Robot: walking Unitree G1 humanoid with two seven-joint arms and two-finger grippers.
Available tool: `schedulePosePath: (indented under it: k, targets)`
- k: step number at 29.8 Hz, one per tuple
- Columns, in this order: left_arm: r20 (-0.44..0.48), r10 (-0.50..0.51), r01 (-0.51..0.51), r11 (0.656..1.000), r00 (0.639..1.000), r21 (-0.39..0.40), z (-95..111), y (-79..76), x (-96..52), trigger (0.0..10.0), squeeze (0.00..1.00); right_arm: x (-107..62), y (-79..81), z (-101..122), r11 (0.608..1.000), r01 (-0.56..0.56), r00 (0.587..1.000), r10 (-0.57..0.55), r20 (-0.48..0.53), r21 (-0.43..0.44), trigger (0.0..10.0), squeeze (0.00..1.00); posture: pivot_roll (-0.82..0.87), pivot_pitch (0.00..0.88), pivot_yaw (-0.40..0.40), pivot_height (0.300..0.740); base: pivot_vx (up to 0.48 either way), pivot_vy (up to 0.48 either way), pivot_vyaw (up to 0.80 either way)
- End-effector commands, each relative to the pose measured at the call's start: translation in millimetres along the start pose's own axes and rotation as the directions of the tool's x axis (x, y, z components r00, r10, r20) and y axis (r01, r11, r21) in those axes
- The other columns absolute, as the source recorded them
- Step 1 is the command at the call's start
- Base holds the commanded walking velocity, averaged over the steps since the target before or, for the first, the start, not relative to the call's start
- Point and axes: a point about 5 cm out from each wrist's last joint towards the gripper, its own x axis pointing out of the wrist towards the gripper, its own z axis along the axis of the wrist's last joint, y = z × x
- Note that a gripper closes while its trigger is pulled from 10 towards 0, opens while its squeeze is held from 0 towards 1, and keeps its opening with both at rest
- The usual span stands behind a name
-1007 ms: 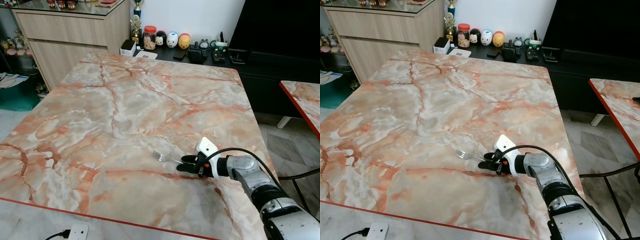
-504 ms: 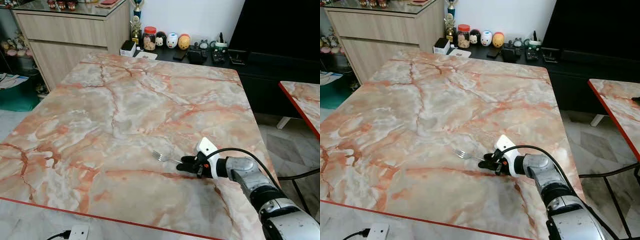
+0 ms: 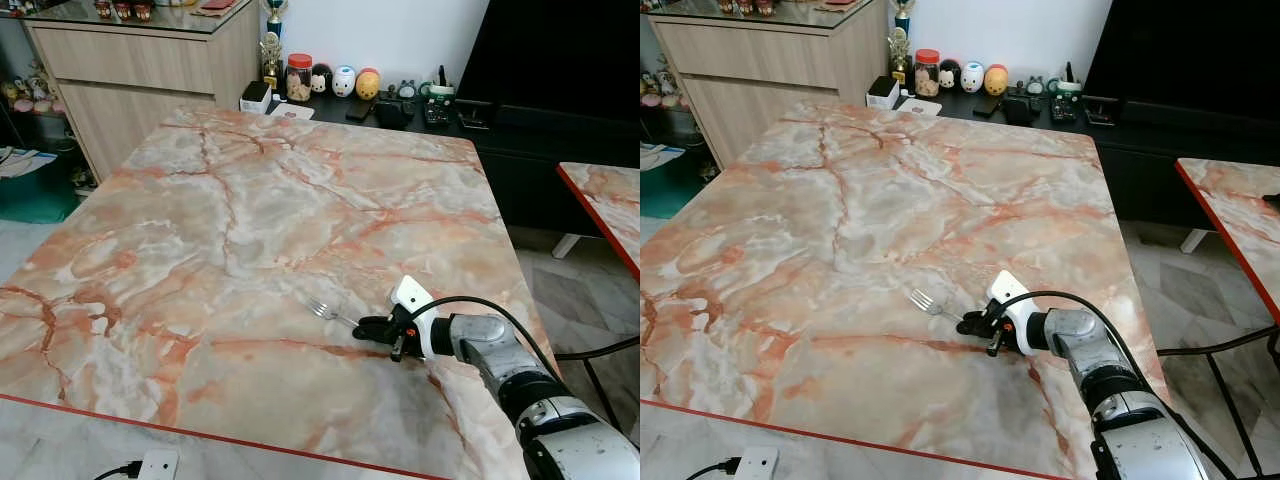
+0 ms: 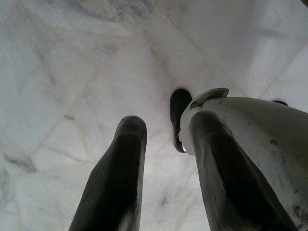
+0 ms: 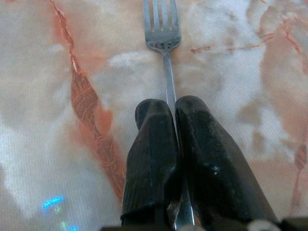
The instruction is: Setting the table
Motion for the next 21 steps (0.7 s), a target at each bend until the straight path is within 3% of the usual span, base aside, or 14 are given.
schedulePosePath:
  k: [1,5,6,8,10,11,13,14,15,17,18,19,21]
  targets:
    - [-0.01,-0.014,0.014,1.0,1.0,0.002,-1,-2.7,0.3,10.0,0.0,4.0,1.7,0,1.0,0.014,1.0,-0.014,0.003,0.0,0.0,0.0,0.18,0.0,-0.099,0.707,0.0,0.0,0.0]
    - [-0.009,-0.012,0.012,1.0,1.0,0.003,0,-1.7,0.2,10.0,0.0,8.1,2.7,6,0.998,0.05,0.998,-0.049,0.031,-0.044,0.2,0.0,0.17,0.0,-0.095,0.707,0.0,0.0,0.0]
    - [-0.01,-0.011,0.011,1.0,1.0,0.007,0,-1.4,0.2,10.0,0.0,10.0,2.6,9,0.995,0.08,0.996,-0.077,0.049,-0.055,10.0,0.0,0.17,0.0,-0.093,0.707,0.0,0.0,0.0]
    - [-0.01,-0.011,0.011,1.0,1.0,0.01,0,-1.0,0.1,10.0,0.0,11.0,1.8,14,0.991,0.115,0.99,-0.109,0.085,-0.063,10.0,0.0,0.17,0.0,-0.091,0.707,0.0,0.0,0.0]
    - [-0.01,-0.01,0.01,1.0,1.0,0.012,0,-0.7,0.1,10.0,0.0,9.3,-3.9,26,0.969,0.236,0.96,-0.22,0.175,-0.073,10.0,0.0,0.16,0.0,-0.086,0.707,0.0,0.0,0.0]
    - [-0.01,-0.009,0.01,1.0,1.0,0.014,0,-0.5,0.1,10.0,0.0,6.0,-9.9,35,0.935,0.346,0.917,-0.322,0.237,-0.069,10.0,0.0,0.16,0.0,-0.086,0.707,0.0,0.0,0.0]
    - [-0.01,-0.009,0.009,1.0,1.0,0.018,0,-0.3,0.1,10.0,0.0,-0.1,-17.1,45,0.892,0.452,0.85,-0.426,0.31,-0.013,10.0,0.0,0.15,0.0,-0.079,0.707,0.0,0.0,0.0]
    - [-0.011,-0.009,0.01,1.0,1.0,0.022,-1,-0.1,0.0,10.0,0.0,-7.7,-21.1,53,0.843,0.538,0.778,-0.503,0.377,0.014,10.0,0.0,0.14,0.0,-0.075,0.707,0.0,0.0,0.0]
    - [-0.011,-0.009,0.01,1.0,1.0,0.022,-1,-0.1,0.0,10.0,0.0,-7.7,-21.1,53,0.843,0.538,0.778,-0.503,0.377,0.014,10.0,0.0,0.14,0.0,-0.075,0.707,0.0,0.0,0.0]
    - [-0.011,-0.01,0.01,1.0,1.0,0.027,-1,-0.1,0.0,10.0,0.0,-17.4,-24.9,60,0.779,0.623,0.683,-0.586,0.436,0.071,10.0,0.0,0.14,0.0,-0.075,0.707,0.0,0.0,0.0]
    - [-0.011,-0.009,0.01,0.999,1.0,0.03,0,0.1,0.0,10.0,0.0,-31.7,-29.0,61,0.667,0.735,0.553,-0.692,0.464,0.121,10.0,0.0,0.12,0.0,-0.065,0.707,0.0,0.0,0.0]
    - [-0.011,-0.009,0.01,0.999,1.0,0.031,0,0.1,0.1,10.0,0.0,-35.0,-29.7,61,0.64,0.758,0.523,-0.713,0.467,0.129,10.0,0.0,0.12,0.0,-0.065,0.707,0.0,0.0,0.0]
    - [-0.009,-0.013,0.014,0.998,1.0,0.054,2,0.0,0.3,10.0,0.0,-45.7,-30.0,60,0.563,0.802,0.421,-0.771,0.478,0.201,10.0,0.0,0.1,0.0,-0.05,0.707,0.0,0.0,0.0]
